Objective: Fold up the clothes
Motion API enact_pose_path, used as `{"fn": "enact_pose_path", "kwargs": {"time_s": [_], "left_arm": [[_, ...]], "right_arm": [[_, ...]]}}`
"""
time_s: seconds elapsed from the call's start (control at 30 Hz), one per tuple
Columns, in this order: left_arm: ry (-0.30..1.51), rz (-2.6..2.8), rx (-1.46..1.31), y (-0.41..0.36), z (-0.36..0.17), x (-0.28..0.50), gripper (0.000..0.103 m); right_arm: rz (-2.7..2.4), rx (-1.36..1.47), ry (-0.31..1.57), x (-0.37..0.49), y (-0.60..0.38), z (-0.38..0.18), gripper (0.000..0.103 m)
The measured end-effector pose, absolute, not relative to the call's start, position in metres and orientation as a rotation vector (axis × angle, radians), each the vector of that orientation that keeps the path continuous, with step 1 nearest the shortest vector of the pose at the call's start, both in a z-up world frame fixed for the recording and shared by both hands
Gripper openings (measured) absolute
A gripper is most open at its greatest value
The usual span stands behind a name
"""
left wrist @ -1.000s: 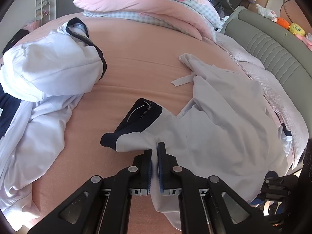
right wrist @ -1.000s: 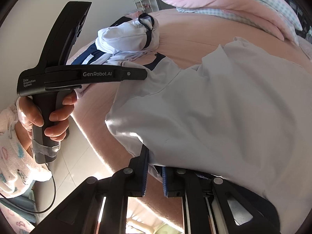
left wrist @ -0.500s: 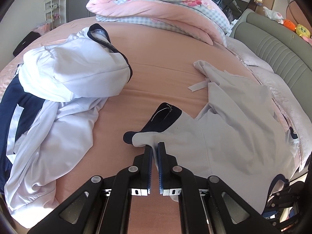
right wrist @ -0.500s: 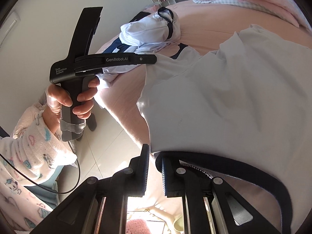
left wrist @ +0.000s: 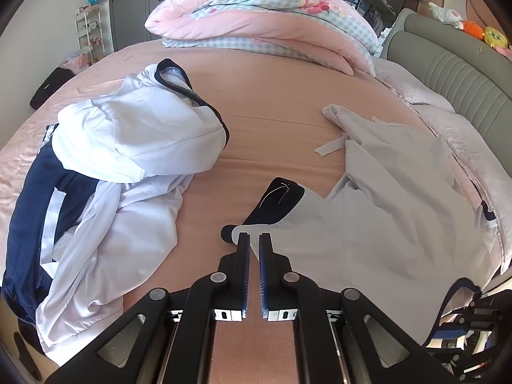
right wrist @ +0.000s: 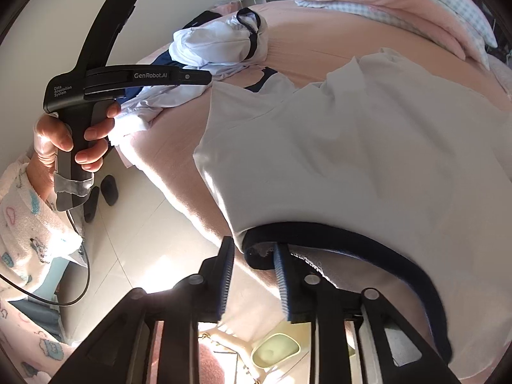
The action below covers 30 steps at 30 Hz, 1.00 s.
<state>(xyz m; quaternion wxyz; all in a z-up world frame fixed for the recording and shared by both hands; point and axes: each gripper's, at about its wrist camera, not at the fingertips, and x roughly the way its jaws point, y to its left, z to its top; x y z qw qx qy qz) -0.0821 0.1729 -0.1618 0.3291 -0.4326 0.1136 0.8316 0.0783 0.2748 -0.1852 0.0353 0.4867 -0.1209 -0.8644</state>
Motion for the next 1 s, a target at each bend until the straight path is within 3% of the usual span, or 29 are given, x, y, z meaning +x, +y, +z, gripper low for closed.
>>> {"fn": "enact_pose_path", "kwargs": {"time_s": [0.13,0.17,0.2,0.23,0.27,0.3,0.47,1.0], "left_arm": [[0.267,2.190,-1.114,0.170,-0.144,-0.075,0.011],[0.259,2.194,-1.109,0.170,-0.139,-0.073,0.023],[0.251,2.198,-1.103,0.169,-0.135,-0.072,0.045],[0.242,2.202,-1.097,0.169,-0.130,-0.070,0.059],[0.234,2.206,-1.092,0.168,-0.125,-0.068,0.084],[0.226,2.209,-1.086,0.167,-0.120,-0.066,0.089],[0.208,2.232,-1.039,0.166,-0.096,-0.054,0.089],[0.254,2.275,-0.804,0.150,-0.023,-0.001,0.089]], "right_arm": [[-2.721,1.467,-0.414,0.096,0.288,-0.175,0.037],[-2.740,1.459,-0.429,0.103,0.291,-0.172,0.038],[-2.759,1.449,-0.443,0.108,0.294,-0.169,0.039],[-2.781,1.436,-0.453,0.113,0.298,-0.166,0.044],[-2.808,1.419,-0.466,0.119,0.301,-0.161,0.050],[-2.834,1.401,-0.478,0.125,0.304,-0.157,0.052],[-2.906,1.316,-0.562,0.145,0.314,-0.138,0.054],[-3.167,1.191,-0.499,0.205,0.341,-0.070,0.056]]}}
